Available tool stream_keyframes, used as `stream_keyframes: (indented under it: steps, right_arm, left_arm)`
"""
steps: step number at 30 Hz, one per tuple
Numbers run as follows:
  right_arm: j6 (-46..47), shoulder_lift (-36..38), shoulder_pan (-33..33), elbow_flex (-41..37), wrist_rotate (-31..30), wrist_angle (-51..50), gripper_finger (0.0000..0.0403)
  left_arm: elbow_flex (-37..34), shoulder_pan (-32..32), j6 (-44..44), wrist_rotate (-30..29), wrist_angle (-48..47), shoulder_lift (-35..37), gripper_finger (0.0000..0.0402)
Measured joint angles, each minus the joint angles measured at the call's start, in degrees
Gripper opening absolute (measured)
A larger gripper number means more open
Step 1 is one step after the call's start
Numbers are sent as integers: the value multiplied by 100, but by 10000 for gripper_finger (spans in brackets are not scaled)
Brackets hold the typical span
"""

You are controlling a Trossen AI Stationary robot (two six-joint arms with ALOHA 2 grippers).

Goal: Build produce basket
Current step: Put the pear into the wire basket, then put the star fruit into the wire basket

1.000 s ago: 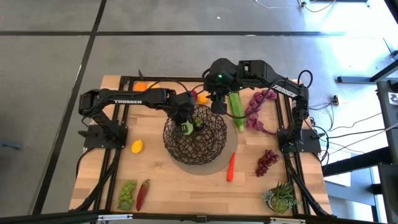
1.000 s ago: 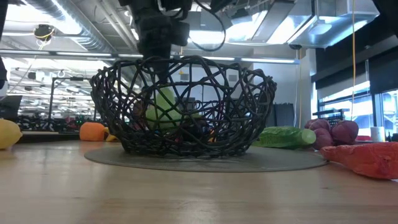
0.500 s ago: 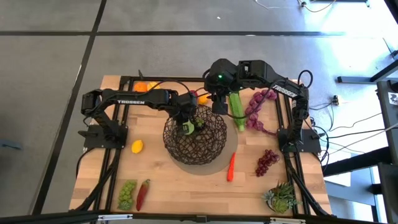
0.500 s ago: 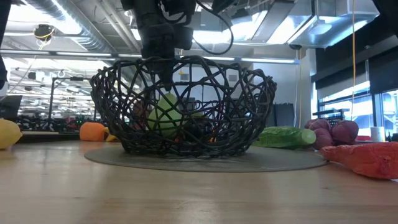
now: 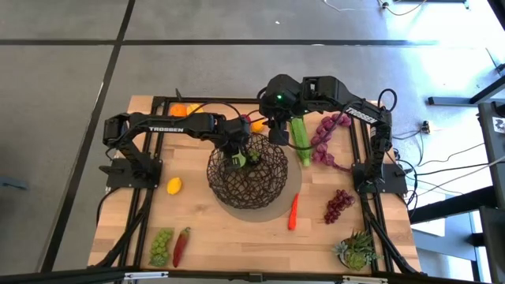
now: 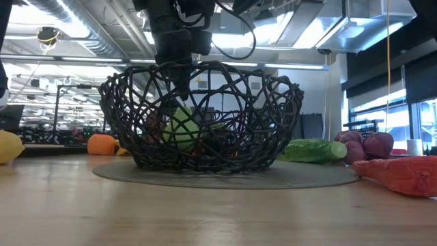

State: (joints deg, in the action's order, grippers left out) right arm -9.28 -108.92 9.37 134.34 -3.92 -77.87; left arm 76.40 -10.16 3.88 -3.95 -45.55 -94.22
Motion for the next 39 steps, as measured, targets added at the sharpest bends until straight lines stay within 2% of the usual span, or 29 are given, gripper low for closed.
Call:
stream_keyframes:
  steps: [5,10,20,30,39]
  right_arm:
    - [-3,0,-1,0,0,0,133]
    - [-7,0,0,0,-2,-1,133]
    - [-22,6,0,2,-4,-65,133]
    - [94,293,-52,2,101,-416,133]
    - [151,483,-276,7,219,-956,133]
  left_arm:
    - [0,-1,-2,-285,2,0,64]
    - [-6,-18,6,-344,-3,51,64]
    - [-4,-58,118,-431,-119,1005,65]
    - [-1,-48,1951,-414,-1375,2207,66]
    - [-3,411,3458,-337,-2558,2823,61]
